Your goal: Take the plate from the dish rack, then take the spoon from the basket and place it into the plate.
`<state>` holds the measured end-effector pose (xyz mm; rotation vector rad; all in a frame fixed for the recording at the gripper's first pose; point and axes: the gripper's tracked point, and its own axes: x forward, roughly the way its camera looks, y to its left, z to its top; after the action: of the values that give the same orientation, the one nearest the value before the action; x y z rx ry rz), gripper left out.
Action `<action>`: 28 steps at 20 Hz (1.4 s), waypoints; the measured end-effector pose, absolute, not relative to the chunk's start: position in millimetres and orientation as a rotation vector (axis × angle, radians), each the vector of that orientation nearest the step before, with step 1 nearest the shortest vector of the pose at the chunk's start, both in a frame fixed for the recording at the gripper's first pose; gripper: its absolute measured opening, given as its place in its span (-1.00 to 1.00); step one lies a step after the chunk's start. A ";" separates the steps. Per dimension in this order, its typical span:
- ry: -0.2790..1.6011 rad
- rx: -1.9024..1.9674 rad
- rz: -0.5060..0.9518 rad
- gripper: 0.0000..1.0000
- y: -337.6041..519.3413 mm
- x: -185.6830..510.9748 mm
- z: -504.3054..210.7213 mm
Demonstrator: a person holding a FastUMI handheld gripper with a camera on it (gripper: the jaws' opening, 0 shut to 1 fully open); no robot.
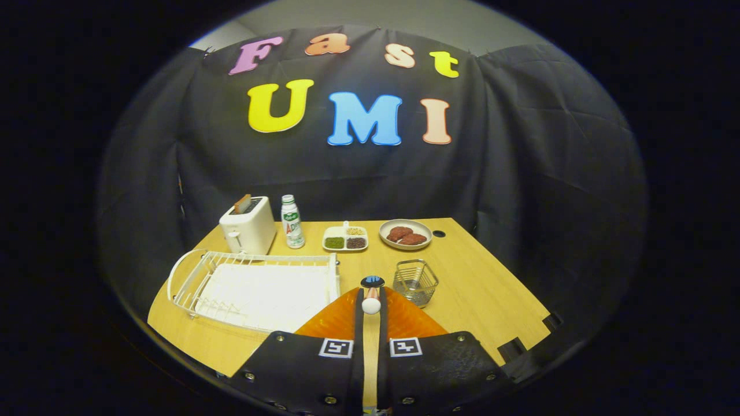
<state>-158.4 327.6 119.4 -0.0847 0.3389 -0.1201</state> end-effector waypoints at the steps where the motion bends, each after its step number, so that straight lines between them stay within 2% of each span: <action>1: 0.345 -0.087 -0.085 -0.82 341.7 -167.7 116.0; 6: 0.383 -0.121 0.067 -0.82 395.2 -213.1 97.0; 11: 0.439 -0.143 0.154 -0.82 417.5 -240.2 69.6; 17: 0.518 -0.146 0.182 -0.82 417.5 -240.7 36.3; 24: 0.544 -0.135 0.187 -0.82 412.3 -230.6 28.9; 28: 0.548 -0.117 0.194 -0.73 415.6 -227.1 27.2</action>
<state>-227.1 415.6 27.2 -0.1168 0.5475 0.1936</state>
